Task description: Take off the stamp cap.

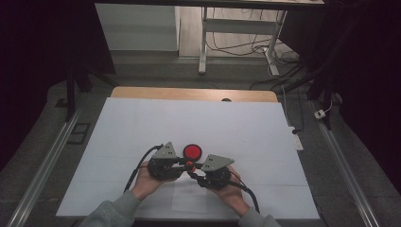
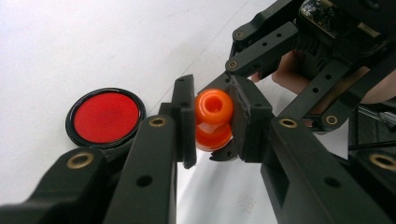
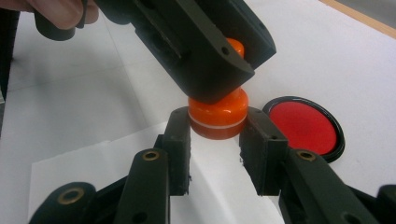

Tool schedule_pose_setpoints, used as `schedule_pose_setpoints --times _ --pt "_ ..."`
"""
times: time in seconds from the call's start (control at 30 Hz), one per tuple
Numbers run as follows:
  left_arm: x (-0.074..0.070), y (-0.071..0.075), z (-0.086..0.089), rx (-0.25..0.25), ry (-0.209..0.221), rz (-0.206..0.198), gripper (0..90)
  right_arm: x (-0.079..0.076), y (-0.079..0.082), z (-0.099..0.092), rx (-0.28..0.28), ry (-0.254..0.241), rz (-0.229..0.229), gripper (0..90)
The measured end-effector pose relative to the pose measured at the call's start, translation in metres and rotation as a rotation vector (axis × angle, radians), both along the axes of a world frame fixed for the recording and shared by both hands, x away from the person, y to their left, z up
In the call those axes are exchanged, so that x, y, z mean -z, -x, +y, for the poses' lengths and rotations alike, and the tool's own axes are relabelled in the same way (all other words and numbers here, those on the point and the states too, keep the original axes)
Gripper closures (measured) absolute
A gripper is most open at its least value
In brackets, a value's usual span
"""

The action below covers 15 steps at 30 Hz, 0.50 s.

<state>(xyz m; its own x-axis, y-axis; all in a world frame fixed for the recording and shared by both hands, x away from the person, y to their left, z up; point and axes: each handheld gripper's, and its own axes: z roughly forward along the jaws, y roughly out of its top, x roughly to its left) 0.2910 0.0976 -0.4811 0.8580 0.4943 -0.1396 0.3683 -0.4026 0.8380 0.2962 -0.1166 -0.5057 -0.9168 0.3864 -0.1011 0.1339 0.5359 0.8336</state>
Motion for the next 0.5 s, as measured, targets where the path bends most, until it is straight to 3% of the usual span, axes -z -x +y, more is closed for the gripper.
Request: schedule_pose_setpoints --times 0.5 --pt "-0.0003 0.0003 0.0010 0.000 0.005 -0.002 72.4 -0.0003 0.0029 0.0005 0.009 0.009 -0.029 64.7"
